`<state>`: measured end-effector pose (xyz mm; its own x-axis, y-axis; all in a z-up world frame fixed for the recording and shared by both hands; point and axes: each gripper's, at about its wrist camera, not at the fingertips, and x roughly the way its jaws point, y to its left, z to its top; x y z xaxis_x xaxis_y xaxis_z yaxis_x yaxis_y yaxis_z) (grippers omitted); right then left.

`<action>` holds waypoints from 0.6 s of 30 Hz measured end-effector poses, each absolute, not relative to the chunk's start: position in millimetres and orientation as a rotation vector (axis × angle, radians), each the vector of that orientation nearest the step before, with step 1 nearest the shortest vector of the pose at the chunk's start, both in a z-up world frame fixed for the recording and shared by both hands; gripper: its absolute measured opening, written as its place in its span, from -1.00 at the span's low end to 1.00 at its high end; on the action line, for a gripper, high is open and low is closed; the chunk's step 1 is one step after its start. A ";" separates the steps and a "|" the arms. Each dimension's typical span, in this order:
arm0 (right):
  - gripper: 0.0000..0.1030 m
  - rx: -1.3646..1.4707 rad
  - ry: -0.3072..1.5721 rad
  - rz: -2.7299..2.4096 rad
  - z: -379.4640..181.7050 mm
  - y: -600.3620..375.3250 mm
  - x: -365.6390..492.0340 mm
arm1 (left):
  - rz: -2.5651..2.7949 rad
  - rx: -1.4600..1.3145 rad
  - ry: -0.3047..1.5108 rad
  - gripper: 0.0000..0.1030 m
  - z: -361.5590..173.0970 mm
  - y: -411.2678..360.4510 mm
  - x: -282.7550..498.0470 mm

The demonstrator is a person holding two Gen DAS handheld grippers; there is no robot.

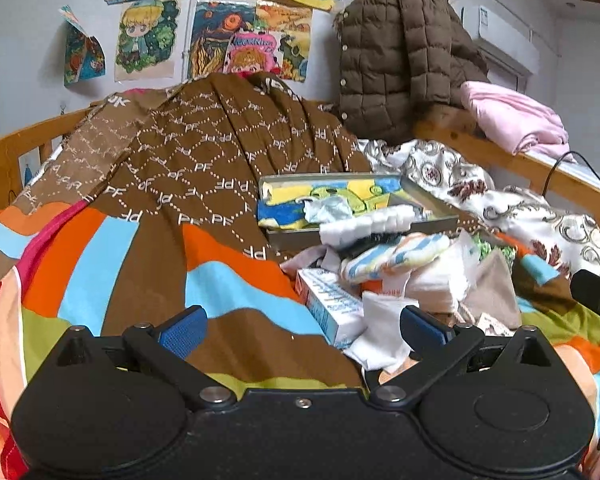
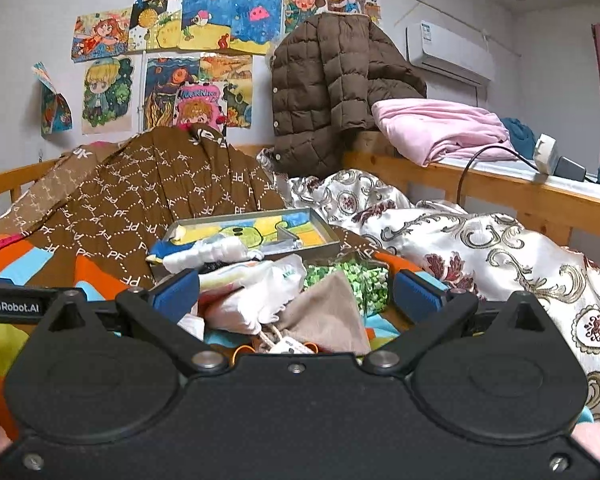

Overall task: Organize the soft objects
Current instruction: 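Move both open tools back over the pile of soft items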

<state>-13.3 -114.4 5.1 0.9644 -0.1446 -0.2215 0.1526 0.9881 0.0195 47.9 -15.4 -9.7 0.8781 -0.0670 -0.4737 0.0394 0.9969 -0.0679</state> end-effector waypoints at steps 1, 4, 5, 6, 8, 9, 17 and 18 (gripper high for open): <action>0.99 0.038 0.227 -0.152 3.0 -114.2 -13.6 | -0.056 -0.053 0.501 0.99 -10.7 -16.3 48.1; 0.99 0.046 0.259 -0.163 -4.6 -121.2 -17.2 | -0.059 -0.037 0.517 0.98 -14.4 -18.4 48.3; 0.99 0.047 0.273 -0.168 -6.2 -121.5 -15.6 | -0.058 -0.027 0.519 0.99 -15.4 -19.1 48.1; 0.99 0.046 0.288 -0.171 -7.9 -121.5 -13.5 | -0.055 -0.019 0.519 0.99 -15.8 -20.3 47.8; 0.99 0.044 0.324 -0.178 -12.7 -123.4 -11.8 | -0.049 -0.006 0.523 0.99 -16.9 -21.8 47.7; 0.99 0.044 0.345 -0.182 -15.2 -124.1 -9.5 | -0.047 -0.004 0.527 0.99 -17.5 -22.1 47.9; 0.99 0.027 0.404 -0.181 -25.8 -120.3 -0.6 | -0.042 -0.001 0.546 0.99 -19.2 -23.8 49.7; 0.99 0.029 0.394 -0.177 -25.5 -119.9 -2.2 | -0.043 -0.001 0.551 0.99 -19.6 -24.2 49.7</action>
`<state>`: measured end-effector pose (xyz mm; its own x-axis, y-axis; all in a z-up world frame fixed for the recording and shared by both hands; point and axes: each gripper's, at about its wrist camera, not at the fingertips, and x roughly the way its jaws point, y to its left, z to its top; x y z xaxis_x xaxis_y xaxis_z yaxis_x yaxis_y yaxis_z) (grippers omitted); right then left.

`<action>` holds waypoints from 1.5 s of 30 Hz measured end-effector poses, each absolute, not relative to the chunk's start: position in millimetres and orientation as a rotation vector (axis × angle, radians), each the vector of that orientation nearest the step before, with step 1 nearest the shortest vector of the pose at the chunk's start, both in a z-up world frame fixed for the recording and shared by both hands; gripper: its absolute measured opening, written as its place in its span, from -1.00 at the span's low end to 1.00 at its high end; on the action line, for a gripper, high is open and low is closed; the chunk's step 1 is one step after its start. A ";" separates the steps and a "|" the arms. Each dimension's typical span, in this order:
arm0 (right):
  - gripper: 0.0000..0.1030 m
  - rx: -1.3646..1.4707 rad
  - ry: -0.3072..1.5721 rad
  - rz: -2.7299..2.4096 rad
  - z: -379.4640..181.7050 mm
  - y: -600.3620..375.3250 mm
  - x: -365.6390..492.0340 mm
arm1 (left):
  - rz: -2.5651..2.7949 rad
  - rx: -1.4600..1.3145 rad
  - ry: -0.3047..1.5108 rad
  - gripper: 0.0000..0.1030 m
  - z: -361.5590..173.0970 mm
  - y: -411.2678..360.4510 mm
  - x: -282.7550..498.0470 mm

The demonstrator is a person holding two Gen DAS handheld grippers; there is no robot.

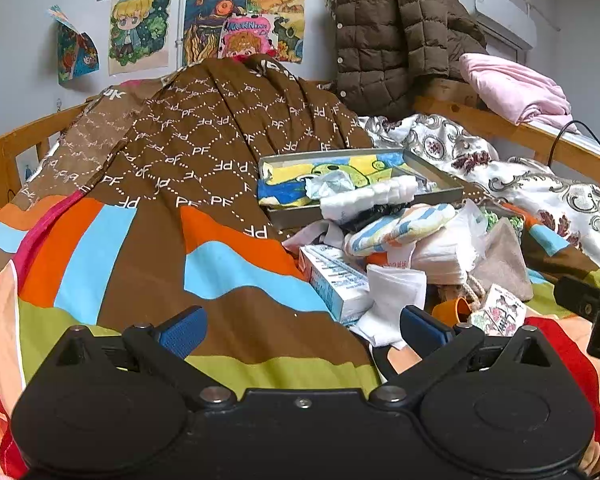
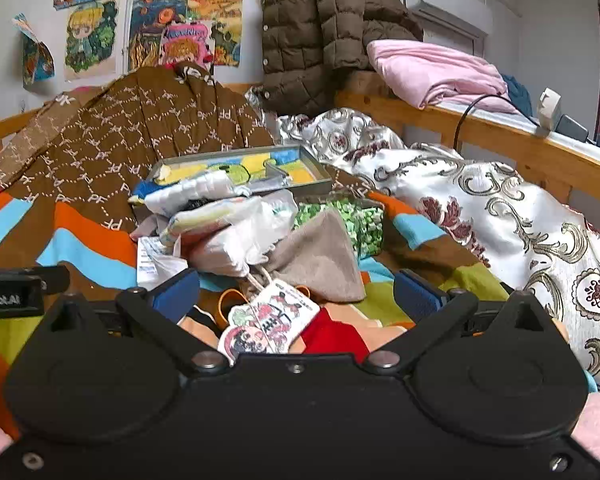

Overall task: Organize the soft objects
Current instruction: 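Move both open tools back over the pile of soft items, then grasp a white tissue with the left tool while the right tool grasps the cartoon paper tag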

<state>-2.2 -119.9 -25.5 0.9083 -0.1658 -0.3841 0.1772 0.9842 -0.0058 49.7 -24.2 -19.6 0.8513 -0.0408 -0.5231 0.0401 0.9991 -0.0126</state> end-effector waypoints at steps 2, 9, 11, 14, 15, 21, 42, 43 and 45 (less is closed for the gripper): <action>0.99 0.040 0.382 -0.170 -24.8 -119.5 -4.0 | -0.042 0.002 0.552 0.99 -19.7 -25.7 49.8; 0.99 0.136 0.461 -0.134 -30.4 -127.8 3.5 | -0.054 0.034 0.553 0.99 -22.1 -31.2 49.7; 0.99 0.162 0.470 -0.127 -32.1 -129.5 4.3 | -0.058 0.032 0.557 0.98 -22.9 -31.0 50.1; 0.99 0.150 0.490 -0.132 -35.2 -126.6 6.4 | -0.061 0.028 0.564 0.98 -23.7 -30.8 51.3; 0.99 0.142 0.495 -0.132 -36.1 -124.9 6.6 | -0.061 0.028 0.566 0.98 -23.9 -30.8 51.8; 0.99 0.114 0.535 -0.151 -39.9 -122.0 11.1 | -0.071 0.028 0.586 0.98 -27.2 -32.4 54.4; 0.99 0.062 0.628 -0.125 -52.0 -120.3 31.7 | -0.099 0.012 0.629 0.98 -35.9 -34.1 74.5; 0.99 0.064 0.636 -0.122 -52.6 -120.8 33.4 | -0.102 0.014 0.628 0.98 -36.5 -34.4 76.5; 0.99 0.064 0.648 -0.118 -55.0 -120.7 37.4 | -0.109 0.021 0.623 0.98 -37.1 -36.1 81.0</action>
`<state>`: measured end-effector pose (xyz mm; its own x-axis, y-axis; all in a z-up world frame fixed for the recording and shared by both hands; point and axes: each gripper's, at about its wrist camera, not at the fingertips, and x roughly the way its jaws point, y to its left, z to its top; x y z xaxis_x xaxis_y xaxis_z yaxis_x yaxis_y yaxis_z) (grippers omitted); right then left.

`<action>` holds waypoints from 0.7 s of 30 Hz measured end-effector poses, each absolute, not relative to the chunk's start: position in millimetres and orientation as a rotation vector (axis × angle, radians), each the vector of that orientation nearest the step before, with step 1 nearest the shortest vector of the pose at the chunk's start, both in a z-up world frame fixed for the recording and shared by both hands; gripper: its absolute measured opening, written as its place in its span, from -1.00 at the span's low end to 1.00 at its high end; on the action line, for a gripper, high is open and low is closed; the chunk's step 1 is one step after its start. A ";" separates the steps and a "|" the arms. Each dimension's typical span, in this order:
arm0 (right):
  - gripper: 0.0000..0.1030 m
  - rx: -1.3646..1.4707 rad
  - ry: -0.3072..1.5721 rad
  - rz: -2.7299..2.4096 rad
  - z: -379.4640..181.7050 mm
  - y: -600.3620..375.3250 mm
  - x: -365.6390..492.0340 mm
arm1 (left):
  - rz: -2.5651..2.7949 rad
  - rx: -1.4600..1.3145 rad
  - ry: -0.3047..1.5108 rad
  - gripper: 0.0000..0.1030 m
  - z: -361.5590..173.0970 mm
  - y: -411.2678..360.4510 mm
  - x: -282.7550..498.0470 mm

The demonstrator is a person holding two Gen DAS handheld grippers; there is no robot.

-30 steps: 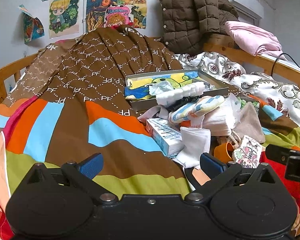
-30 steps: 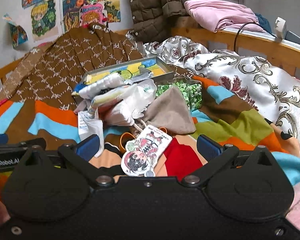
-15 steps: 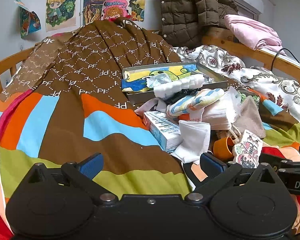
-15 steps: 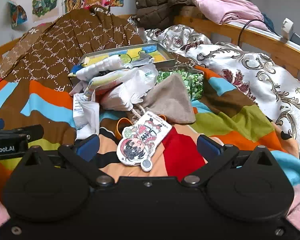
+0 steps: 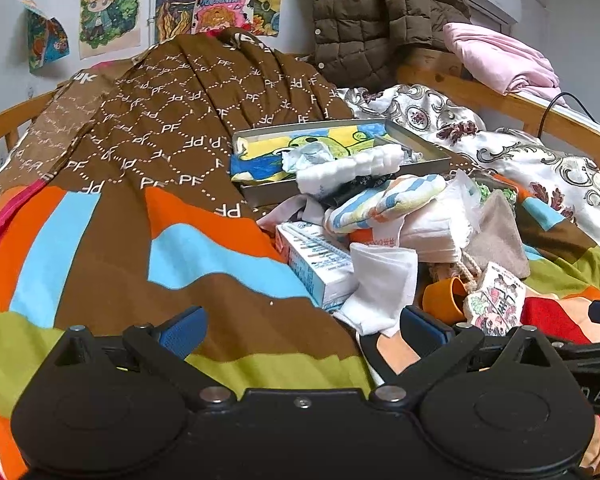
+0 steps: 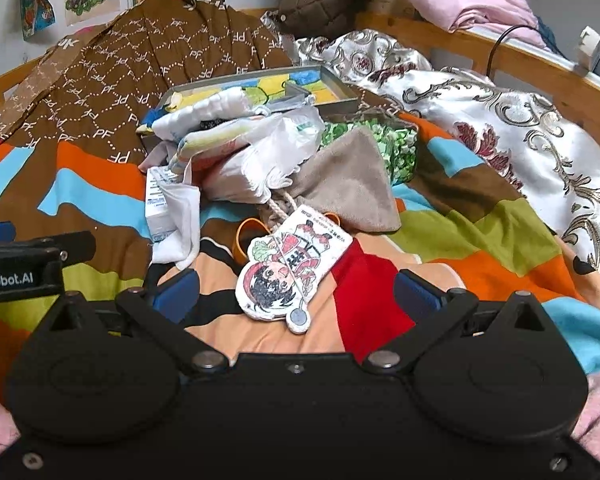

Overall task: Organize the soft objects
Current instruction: 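Grasp a white tissue with the left tool while the right tool grasps the cartoon paper tag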

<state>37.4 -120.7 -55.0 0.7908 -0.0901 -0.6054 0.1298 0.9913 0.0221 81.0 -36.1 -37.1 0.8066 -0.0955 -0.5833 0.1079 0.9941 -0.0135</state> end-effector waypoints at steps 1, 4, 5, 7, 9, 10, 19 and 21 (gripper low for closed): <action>0.99 0.063 0.653 -0.117 -56.0 -121.1 39.2 | -0.114 0.026 0.620 0.98 -37.4 -37.0 83.4; 0.99 0.063 0.659 -0.112 -57.6 -122.5 44.5 | -0.153 0.057 0.609 0.98 -37.7 -41.6 94.2; 0.99 0.063 0.663 -0.112 -58.3 -123.2 46.9 | -0.176 0.074 0.606 0.98 -38.2 -43.6 98.8; 0.99 0.067 0.674 -0.107 -61.1 -126.0 52.4 | -0.215 0.104 0.603 0.98 -40.0 -46.9 107.4; 0.99 0.077 0.698 -0.105 -64.5 -127.8 59.1 | -0.256 0.117 0.607 0.98 -43.4 -49.5 116.6; 0.99 0.080 0.710 -0.105 -66.4 -128.7 62.7 | -0.281 0.113 0.616 0.98 -45.1 -49.9 121.5; 0.99 0.027 0.740 -0.078 -80.7 -123.4 86.4 | -0.457 0.003 0.712 0.72 -63.1 -56.9 154.8; 0.99 0.022 0.763 -0.063 -84.1 -120.8 90.7 | -0.483 -0.023 0.742 0.68 -69.5 -58.5 160.3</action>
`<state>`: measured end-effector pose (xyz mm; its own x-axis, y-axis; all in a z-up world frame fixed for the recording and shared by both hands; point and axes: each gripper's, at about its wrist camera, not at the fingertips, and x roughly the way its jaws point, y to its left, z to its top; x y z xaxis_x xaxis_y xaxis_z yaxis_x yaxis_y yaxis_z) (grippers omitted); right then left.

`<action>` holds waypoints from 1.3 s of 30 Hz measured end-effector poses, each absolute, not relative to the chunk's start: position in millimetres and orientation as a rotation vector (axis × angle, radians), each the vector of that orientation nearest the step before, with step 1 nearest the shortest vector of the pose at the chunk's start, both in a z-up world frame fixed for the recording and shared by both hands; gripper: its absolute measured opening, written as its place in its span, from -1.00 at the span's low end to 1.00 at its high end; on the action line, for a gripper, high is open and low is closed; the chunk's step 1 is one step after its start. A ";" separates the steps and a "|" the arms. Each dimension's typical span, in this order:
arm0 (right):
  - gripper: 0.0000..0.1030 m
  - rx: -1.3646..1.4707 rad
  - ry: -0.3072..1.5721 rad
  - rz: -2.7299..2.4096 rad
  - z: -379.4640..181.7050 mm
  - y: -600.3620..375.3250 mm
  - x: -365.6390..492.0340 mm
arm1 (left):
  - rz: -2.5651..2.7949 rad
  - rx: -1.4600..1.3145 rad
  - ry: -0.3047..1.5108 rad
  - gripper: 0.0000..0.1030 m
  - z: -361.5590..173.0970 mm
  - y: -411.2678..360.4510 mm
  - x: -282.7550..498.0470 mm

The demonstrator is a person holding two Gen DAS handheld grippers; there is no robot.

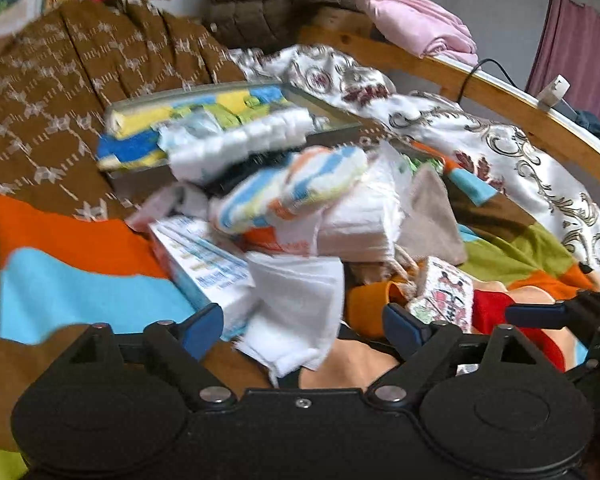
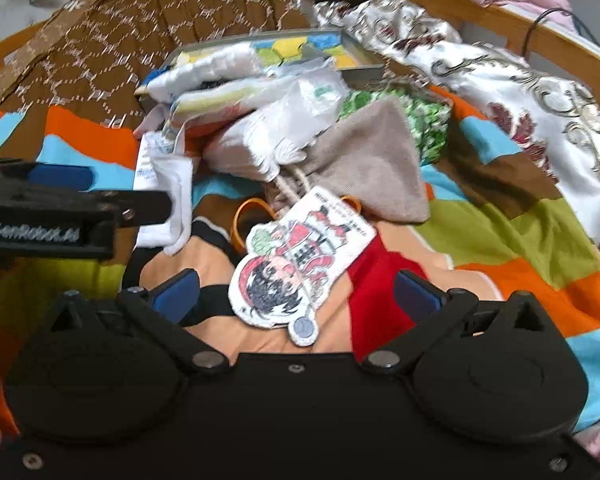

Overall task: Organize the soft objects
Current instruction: 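Grasp a white tissue with the left tool while the right tool grasps the cartoon paper tag, then carry the tissue and paper tag into the tin tray and open both tools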

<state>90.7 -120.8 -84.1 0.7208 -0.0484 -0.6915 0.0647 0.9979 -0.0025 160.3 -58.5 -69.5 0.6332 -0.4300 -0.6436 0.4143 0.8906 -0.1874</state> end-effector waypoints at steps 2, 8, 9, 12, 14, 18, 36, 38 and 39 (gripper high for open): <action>0.99 0.016 0.776 -0.048 -87.3 -118.6 94.4 | -0.504 -0.044 0.765 0.65 -76.3 -60.9 163.2; 0.88 0.004 0.772 -0.025 -96.0 -113.2 105.8 | -0.541 -0.071 0.805 0.34 -91.4 -69.7 173.7; 0.87 0.001 0.773 -0.027 -97.2 -112.7 107.9 | -0.540 -0.080 0.810 0.26 -93.2 -69.6 175.8; 0.79 -0.003 0.784 -0.037 -101.2 -111.9 112.7 | -0.535 -0.117 0.829 0.01 -97.9 -67.1 181.1; 0.66 0.003 0.790 -0.042 -103.6 -112.5 115.6 | -0.528 -0.128 0.835 -0.14 -100.2 -65.8 182.7; 0.28 0.002 0.783 -0.060 -105.6 -116.4 117.6 | -0.497 -0.138 0.836 -0.39 -102.0 -62.9 183.9; 0.07 -0.010 0.709 -0.065 -93.9 -116.3 105.0 | -0.454 -0.165 0.770 -0.88 -75.0 -63.0 160.7; 0.07 -0.012 0.680 -0.063 -88.9 -116.5 100.5 | -0.449 -0.186 0.754 -0.88 -68.0 -58.8 156.5; 0.07 -0.015 0.662 -0.061 -86.0 -116.5 97.7 | -0.446 -0.195 0.744 -0.88 -64.3 -56.9 154.5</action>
